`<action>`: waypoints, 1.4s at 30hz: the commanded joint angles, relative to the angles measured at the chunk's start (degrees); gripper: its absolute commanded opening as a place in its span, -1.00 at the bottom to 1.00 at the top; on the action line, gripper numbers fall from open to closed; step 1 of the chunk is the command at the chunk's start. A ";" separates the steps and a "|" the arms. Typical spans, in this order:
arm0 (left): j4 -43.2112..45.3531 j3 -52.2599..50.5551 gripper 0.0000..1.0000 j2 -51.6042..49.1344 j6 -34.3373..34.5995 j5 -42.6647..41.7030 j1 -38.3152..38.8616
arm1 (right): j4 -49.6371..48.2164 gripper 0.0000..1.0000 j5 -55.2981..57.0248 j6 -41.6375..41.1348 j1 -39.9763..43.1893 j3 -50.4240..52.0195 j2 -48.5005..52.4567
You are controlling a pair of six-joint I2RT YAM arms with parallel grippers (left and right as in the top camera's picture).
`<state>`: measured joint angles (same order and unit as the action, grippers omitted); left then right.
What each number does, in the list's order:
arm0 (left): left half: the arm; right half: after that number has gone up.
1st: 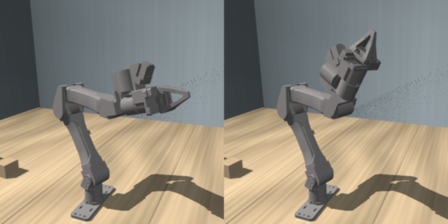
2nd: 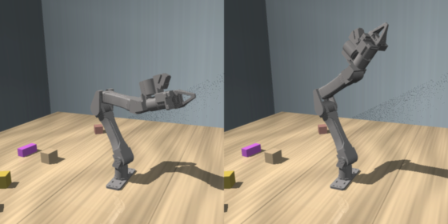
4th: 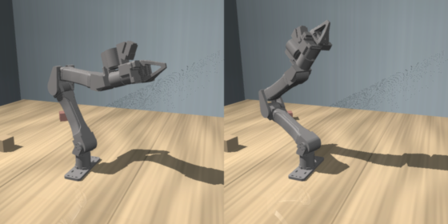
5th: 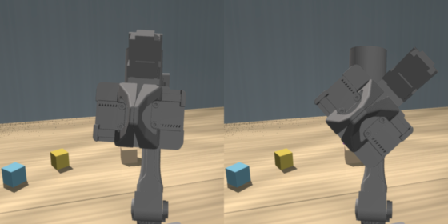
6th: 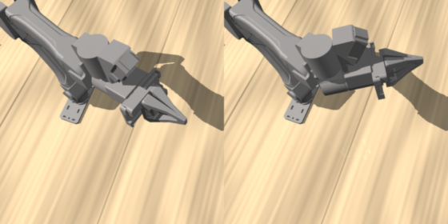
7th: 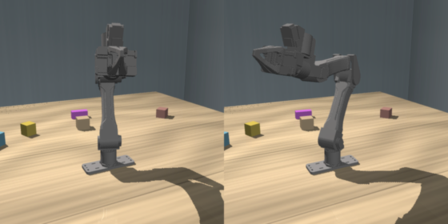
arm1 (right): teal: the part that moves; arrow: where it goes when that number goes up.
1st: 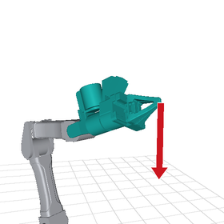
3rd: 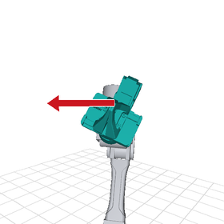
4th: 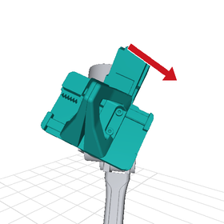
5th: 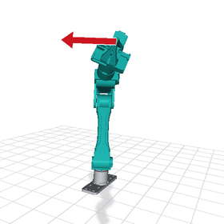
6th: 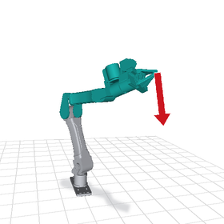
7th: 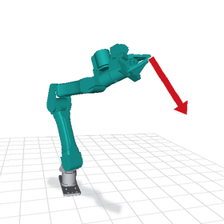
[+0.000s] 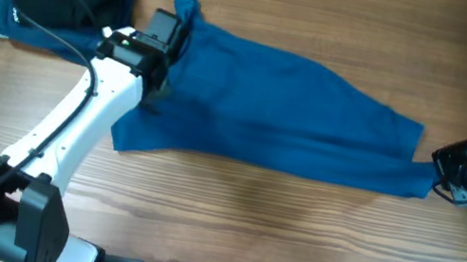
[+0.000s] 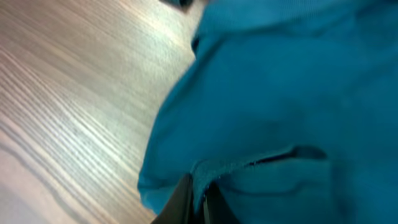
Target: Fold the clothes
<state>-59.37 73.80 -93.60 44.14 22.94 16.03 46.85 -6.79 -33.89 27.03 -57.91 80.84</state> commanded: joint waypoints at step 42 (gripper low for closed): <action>17.14 5.18 1.00 -7.48 -25.73 -27.87 -6.19 | -1.44 0.99 -3.52 20.33 -11.04 -25.33 30.42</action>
<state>-42.04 78.22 -99.90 19.53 -4.01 9.74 44.29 -17.50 -12.32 15.94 -81.60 108.84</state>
